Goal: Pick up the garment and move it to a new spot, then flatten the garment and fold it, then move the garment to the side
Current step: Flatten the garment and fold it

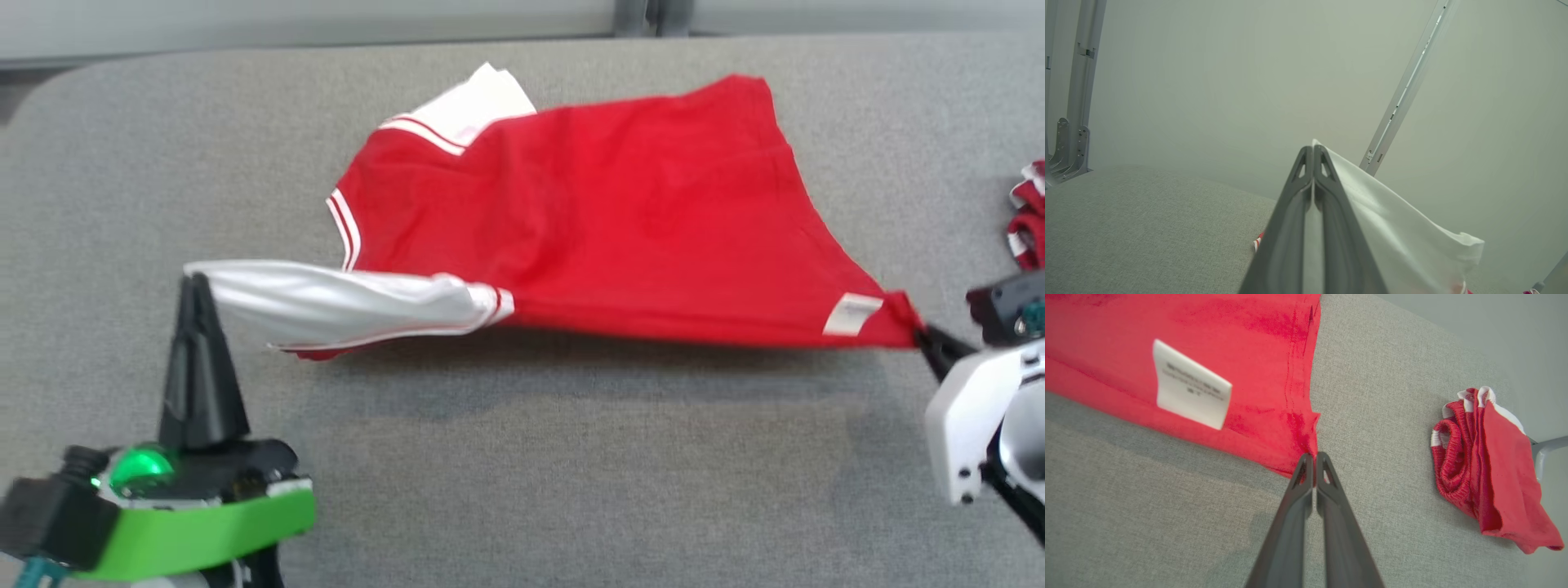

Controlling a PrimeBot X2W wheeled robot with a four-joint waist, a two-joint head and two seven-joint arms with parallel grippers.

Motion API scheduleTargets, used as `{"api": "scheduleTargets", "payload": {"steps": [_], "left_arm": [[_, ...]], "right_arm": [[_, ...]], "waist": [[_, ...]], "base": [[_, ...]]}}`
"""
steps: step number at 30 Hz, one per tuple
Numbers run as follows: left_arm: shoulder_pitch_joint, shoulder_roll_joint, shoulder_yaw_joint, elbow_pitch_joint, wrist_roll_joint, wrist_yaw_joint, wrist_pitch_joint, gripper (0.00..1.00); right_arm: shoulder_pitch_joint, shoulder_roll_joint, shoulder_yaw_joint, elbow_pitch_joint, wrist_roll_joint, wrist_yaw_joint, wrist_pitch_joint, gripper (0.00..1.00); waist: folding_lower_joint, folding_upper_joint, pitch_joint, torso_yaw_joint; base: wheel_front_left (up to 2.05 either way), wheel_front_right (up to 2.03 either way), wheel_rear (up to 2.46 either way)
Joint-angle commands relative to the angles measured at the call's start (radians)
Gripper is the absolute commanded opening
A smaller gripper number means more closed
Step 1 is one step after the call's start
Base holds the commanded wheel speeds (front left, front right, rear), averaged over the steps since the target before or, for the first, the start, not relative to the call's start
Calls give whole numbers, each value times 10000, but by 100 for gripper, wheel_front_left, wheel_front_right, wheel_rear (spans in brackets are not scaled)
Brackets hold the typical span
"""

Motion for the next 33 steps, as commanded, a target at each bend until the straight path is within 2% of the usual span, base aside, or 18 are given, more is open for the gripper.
{"api": "scheduleTargets", "payload": {"steps": [1, 9, 16, 19, 25, 33], "left_arm": [[198, 17, -22, 17, 156, 74, -46, 0], [1271, 19, -581, 298, 819, -16, -44, 0], [2187, 22, -593, 623, 1300, -349, -44, 0], [2445, 213, -654, 687, 1615, -476, -44, 0], [2666, 378, -636, 569, 1940, -604, -44, 0], [1026, 780, -1135, 1365, 2327, -684, -45, 0]], "right_arm": [[237, 88, -76, -102, -25, -19, 108, 0], [2019, 786, -659, -565, -212, -17, 1258, 0], [3192, 1452, -1041, -693, -283, -17, 1572, 0], [3556, 1611, -1179, -751, -402, -16, 1623, 0], [3525, 1922, -1182, -734, -387, -16, 1101, 0], [2557, 1770, -804, -151, -158, -17, 385, 0]], "waist": [[1, -1, -570, 169], [1, -1, -1192, 244], [1, -1, -1463, 260], [1, -1, -1455, 230], [1, -1, -1319, 68], [1, -1, -1194, -62]], "base": [[0, 0, 0], [0, 0, 0], [0, 0, 0], [0, 0, 0], [0, 0, 0], [0, 0, 0]]}}
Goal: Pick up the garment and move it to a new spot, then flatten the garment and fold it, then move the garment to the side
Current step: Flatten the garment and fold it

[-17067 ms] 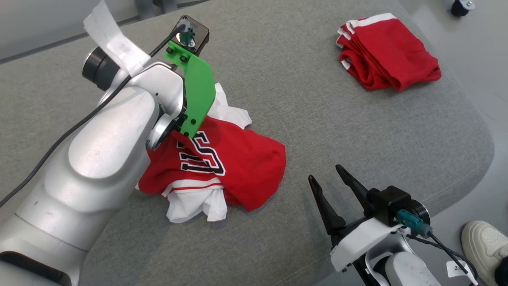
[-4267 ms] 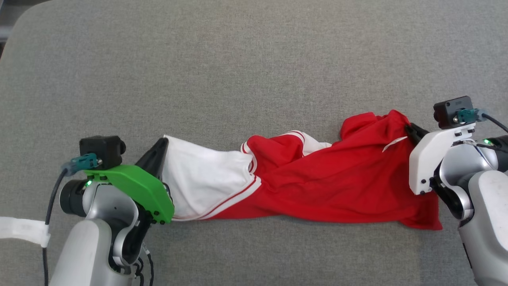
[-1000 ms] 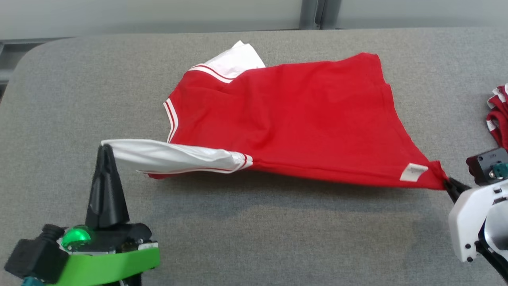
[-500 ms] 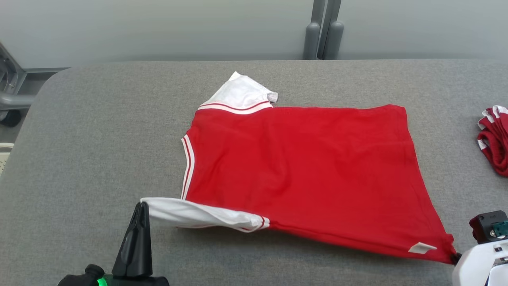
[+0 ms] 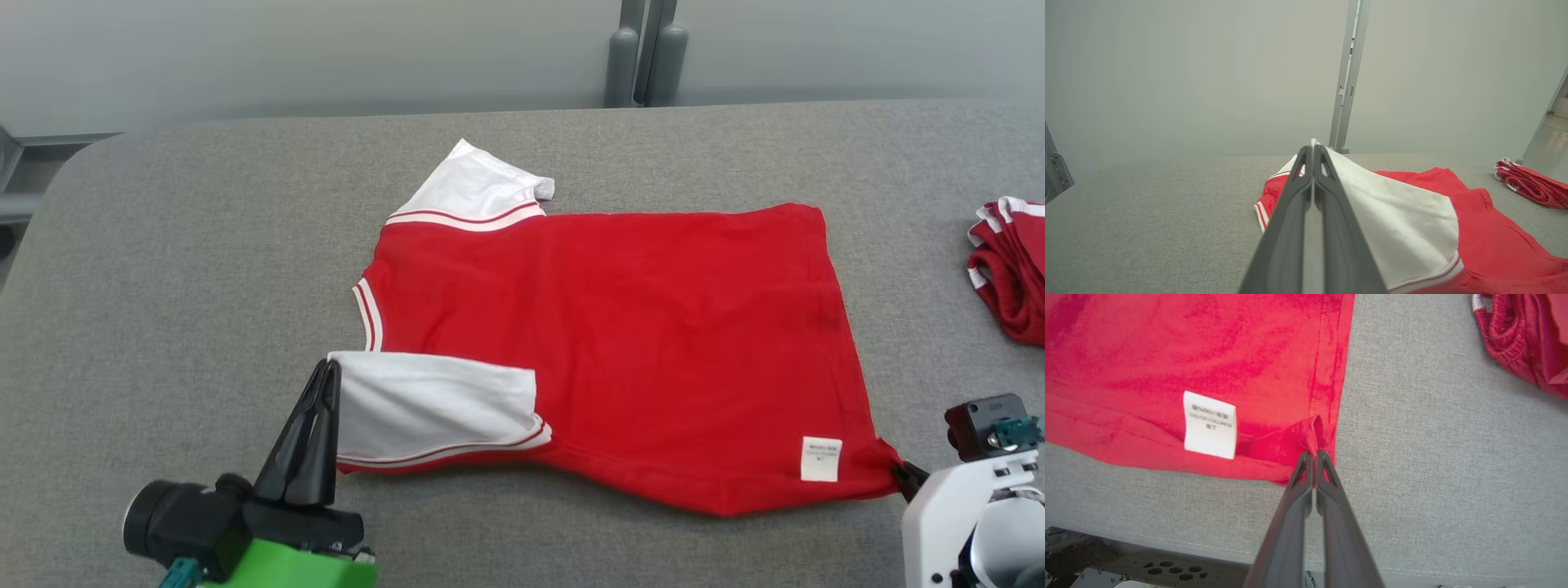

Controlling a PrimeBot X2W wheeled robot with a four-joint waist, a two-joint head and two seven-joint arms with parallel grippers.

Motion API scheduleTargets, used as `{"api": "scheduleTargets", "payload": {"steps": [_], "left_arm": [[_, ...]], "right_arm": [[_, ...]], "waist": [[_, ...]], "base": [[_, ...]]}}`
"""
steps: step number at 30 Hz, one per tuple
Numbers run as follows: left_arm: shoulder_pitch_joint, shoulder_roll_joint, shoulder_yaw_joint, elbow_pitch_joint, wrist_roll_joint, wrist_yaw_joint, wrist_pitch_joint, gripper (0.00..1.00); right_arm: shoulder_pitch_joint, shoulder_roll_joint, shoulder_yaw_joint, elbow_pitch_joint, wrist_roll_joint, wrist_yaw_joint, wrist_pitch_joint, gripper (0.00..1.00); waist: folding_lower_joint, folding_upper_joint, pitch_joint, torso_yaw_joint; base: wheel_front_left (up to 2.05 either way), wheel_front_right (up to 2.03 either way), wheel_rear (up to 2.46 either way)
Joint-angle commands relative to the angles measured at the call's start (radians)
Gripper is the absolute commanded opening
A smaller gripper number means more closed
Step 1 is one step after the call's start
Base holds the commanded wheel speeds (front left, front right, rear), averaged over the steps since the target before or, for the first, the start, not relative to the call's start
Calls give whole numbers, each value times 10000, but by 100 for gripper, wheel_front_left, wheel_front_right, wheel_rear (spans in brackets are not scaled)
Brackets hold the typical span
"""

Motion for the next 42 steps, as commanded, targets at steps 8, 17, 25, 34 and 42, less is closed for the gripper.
{"api": "scheduleTargets", "payload": {"steps": [8, 17, 25, 34, 42], "left_arm": [[-2110, 553, -947, 1482, 174, -32, -37, 0], [-3655, 696, -1430, 2534, -34, -34, -37, 0], [-4244, 772, -1626, 3069, -135, -35, -35, 0], [-4671, 996, -1812, 4057, 42, -36, -37, 0], [-5079, 1046, -1955, 4786, 286, -36, -37, 86]], "right_arm": [[-1686, -558, 678, 1094, 371, -14, -214, 0], [-3044, -741, 838, 2278, 343, -14, -962, 0], [-3358, -584, 924, 3040, 186, -14, -1565, 0], [-3796, -674, 1185, 3475, -96, -14, -2271, 0], [-4145, -778, 1472, 3971, -254, -16, -2854, 100]], "waist": [[1, 0, 281, -226], [1, 0, 679, -202], [1, 0, 919, -188], [1, 0, 1140, -239], [1, 0, 1240, -230]], "base": [[0, 0, 0], [0, 0, 0], [0, 0, 0], [0, 0, 0], [0, 0, 0]]}}
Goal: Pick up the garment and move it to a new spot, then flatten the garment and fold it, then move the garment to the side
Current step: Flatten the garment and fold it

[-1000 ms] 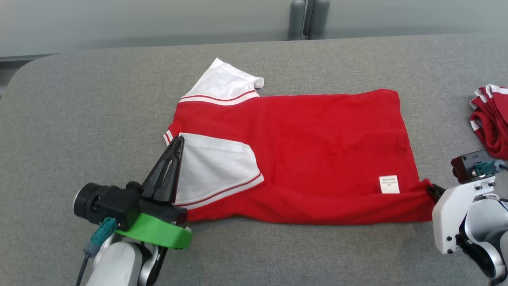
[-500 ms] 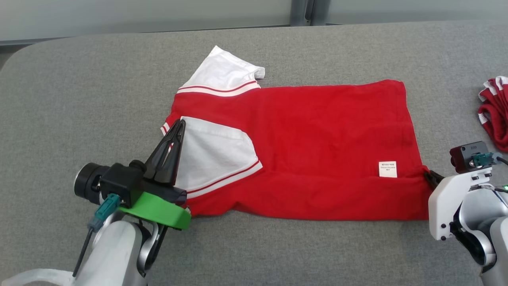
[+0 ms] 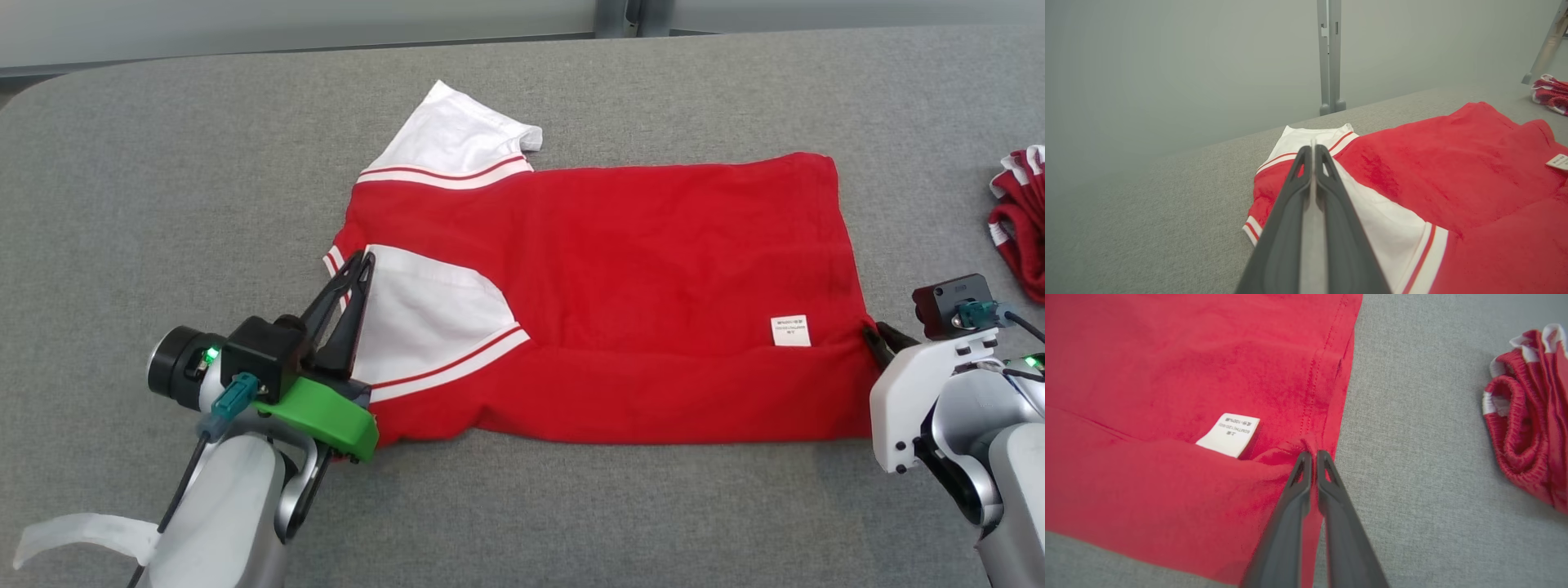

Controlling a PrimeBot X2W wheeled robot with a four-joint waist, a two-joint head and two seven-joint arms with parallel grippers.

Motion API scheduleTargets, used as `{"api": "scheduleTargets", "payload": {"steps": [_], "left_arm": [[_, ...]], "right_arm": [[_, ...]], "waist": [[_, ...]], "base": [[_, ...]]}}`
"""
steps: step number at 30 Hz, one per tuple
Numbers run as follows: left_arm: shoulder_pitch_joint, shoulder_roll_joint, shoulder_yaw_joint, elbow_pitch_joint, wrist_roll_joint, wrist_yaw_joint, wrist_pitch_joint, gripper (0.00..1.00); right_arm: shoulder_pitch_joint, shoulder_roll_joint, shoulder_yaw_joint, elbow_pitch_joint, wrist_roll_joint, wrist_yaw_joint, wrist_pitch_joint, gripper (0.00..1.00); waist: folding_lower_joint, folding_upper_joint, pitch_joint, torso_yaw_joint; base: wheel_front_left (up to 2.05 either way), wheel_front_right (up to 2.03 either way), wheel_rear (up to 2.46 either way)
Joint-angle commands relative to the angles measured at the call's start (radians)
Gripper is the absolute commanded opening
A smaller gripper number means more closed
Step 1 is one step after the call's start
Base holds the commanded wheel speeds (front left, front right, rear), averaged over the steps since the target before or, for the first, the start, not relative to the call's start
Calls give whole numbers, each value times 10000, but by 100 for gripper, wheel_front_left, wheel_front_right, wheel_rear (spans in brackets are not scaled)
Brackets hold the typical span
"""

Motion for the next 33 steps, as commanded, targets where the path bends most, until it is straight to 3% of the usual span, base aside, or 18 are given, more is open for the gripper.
{"api": "scheduleTargets", "payload": {"steps": [1, 8, 15, 22, 33], "left_arm": [[-124, 36, 55, 89, 93, -16, -24, 100], [261, -71, 429, 554, 399, 181, -26, 100], [1377, -25, 572, 1066, 192, 363, 60, 100], [2276, 89, 509, 689, -34, 505, 764, 100], [2091, 188, 139, 573, -270, 337, 2060, 100]], "right_arm": [[-142, 12, -51, 35, -54, -16, -105, 100], [64, 105, -520, -85, -383, -16, -450, 100], [1539, 766, -1428, -1281, -188, -16, 773, 100], [2970, 1521, -2064, -2487, -286, -14, 1056, 100], [2706, 1996, -2145, -1836, -670, -16, 828, 100]], "waist": [[0, -1, 0, 7], [0, -1, -133, 83], [0, -1, -489, 164], [0, -1, -715, 216], [0, -1, -468, 223]], "base": [[0, 0, 0], [0, 0, 0], [0, 0, 0], [0, 0, 0], [0, 0, 0]]}}
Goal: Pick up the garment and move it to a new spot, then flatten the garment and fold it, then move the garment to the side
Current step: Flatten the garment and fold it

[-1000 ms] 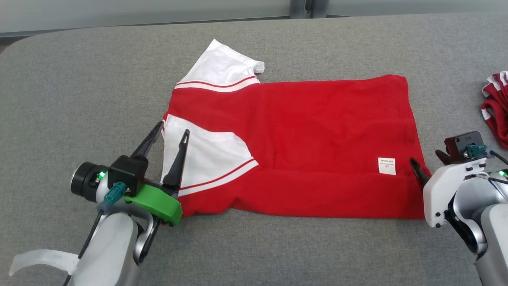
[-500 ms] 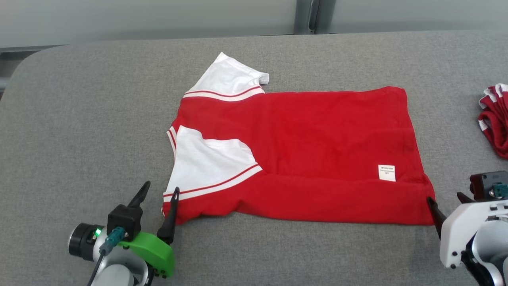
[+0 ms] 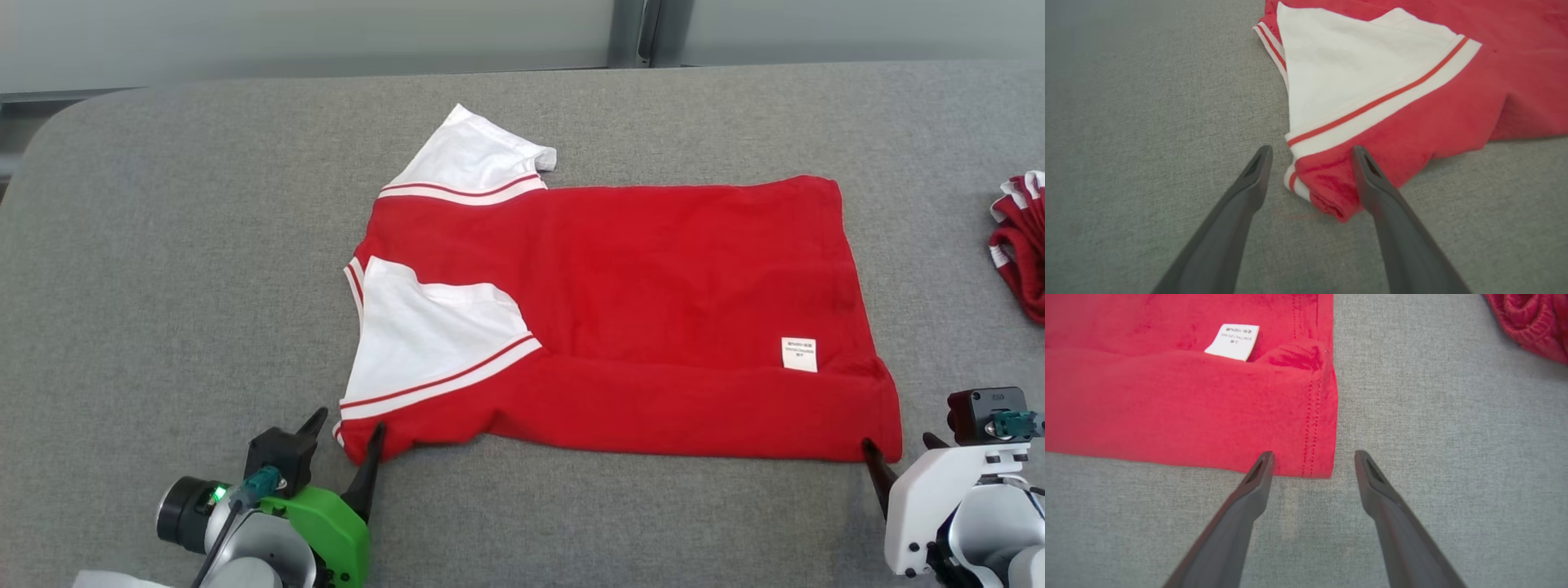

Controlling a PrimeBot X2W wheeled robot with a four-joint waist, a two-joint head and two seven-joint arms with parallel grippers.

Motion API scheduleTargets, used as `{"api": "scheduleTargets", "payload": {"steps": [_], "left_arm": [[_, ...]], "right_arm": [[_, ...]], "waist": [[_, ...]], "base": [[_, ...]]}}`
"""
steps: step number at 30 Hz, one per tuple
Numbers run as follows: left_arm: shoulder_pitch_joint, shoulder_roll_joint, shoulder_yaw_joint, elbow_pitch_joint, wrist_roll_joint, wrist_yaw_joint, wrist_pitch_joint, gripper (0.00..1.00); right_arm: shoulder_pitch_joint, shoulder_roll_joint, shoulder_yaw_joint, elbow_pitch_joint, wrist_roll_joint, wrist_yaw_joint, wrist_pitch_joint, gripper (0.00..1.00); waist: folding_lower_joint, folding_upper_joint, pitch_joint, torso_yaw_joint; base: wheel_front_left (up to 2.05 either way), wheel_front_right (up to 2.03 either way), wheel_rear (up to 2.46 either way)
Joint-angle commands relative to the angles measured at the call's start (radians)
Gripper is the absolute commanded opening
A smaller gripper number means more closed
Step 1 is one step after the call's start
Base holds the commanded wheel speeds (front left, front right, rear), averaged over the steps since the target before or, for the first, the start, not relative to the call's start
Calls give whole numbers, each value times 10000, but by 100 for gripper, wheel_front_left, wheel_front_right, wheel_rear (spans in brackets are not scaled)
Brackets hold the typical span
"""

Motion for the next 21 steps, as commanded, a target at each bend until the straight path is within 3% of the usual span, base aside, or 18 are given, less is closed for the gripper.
{"api": "scheduleTargets", "payload": {"steps": [1, 19, 20, 21], "left_arm": [[-206, 64, -49, 48, -86, -66, 220, 100], [-348, 44, -160, 69, -711, -89, 1566, 100], [-385, 37, -162, 85, -738, -87, 1588, 86], [-422, 33, -175, 97, -738, -82, 1605, 46]], "right_arm": [[-249, -27, -54, 194, -67, -14, -167, 100], [-1073, 287, -293, 1708, -43, -16, -628, 100], [-1118, 298, -248, 1814, 2, -14, -603, 100], [-1161, 337, -234, 1918, 77, -14, -583, 100]], "waist": [[0, 0, 135, -1], [0, 0, 801, 20], [0, 0, 830, 21], [0, 0, 855, 21]], "base": [[0, 0, 0], [0, 0, 0], [0, 0, 0], [0, 0, 0]]}}
